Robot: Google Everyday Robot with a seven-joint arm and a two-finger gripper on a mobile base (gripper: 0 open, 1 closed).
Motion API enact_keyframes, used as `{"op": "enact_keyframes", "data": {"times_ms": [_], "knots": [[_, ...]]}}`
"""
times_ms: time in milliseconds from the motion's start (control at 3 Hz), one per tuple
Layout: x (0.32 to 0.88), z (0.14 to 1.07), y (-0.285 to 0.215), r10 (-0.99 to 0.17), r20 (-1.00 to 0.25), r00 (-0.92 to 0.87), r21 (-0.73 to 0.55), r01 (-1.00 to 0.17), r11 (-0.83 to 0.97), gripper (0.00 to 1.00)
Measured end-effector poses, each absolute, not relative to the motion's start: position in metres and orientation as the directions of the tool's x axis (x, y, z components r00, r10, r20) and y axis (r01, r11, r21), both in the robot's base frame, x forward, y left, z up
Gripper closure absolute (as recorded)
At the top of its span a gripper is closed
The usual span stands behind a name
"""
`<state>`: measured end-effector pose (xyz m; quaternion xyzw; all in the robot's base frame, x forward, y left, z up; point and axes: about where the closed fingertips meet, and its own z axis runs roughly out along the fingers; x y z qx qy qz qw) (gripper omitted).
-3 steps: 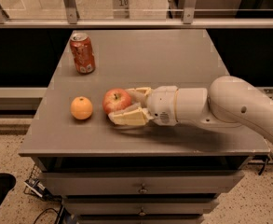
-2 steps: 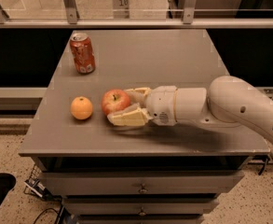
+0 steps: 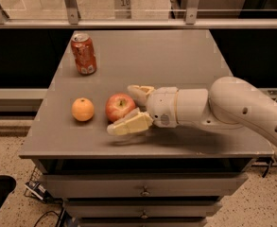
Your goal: Move apple near orange
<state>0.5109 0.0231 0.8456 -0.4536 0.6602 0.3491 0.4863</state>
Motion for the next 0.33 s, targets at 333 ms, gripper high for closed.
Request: {"op": "enact_keyframes", "data": {"times_ms": [333], "knots": [[0.5109,0.8456,0.0232,-0.260,-0.959,-0.115,0.020,-0.939,0.345,0.00]]}}
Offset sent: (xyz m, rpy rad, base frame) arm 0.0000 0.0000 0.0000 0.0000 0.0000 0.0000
